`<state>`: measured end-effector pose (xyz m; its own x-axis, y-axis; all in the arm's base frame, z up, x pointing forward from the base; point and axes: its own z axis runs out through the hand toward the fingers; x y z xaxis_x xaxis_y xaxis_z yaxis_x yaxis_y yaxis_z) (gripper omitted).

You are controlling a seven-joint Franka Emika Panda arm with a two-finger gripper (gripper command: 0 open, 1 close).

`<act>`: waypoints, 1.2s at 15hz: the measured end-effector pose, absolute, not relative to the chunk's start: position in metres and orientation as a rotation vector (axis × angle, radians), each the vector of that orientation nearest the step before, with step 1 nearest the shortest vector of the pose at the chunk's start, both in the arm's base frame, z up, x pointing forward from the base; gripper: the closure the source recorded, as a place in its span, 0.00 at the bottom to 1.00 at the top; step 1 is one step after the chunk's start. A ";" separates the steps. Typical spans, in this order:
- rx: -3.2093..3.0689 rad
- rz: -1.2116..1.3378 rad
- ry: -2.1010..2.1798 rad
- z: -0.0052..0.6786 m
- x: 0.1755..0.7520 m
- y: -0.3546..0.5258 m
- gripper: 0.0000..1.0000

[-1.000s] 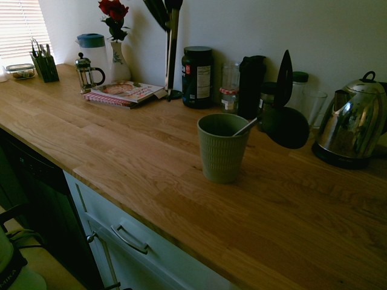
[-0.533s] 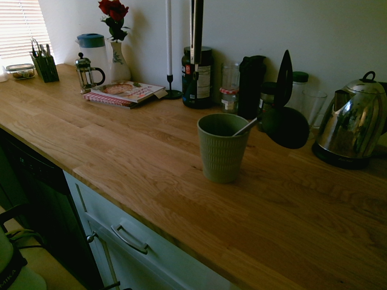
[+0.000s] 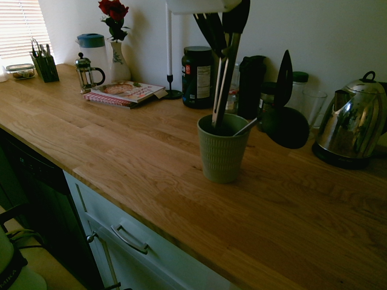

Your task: Put the tongs back in the holder

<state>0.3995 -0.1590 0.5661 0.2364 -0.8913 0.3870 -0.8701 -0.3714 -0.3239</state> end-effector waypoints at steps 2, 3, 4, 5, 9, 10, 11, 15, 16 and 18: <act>-2.440 -0.748 1.741 0.536 0.403 -0.161 0.00; -2.440 -0.728 1.741 0.525 0.404 -0.163 0.00; -2.442 -0.717 1.741 0.519 0.405 -0.164 0.00; -2.442 -0.709 1.740 0.514 0.405 -0.166 0.00; -2.437 -0.698 1.730 0.506 0.408 -0.166 0.00; -2.439 -0.697 1.727 0.506 0.409 -0.164 0.00; -2.444 -0.698 1.721 0.506 0.410 -0.162 0.00; -2.460 -0.699 1.708 0.506 0.414 -0.151 0.00; -2.460 -0.699 1.711 0.506 0.414 -0.149 0.00; -2.450 -0.700 1.725 0.506 0.414 -0.148 0.00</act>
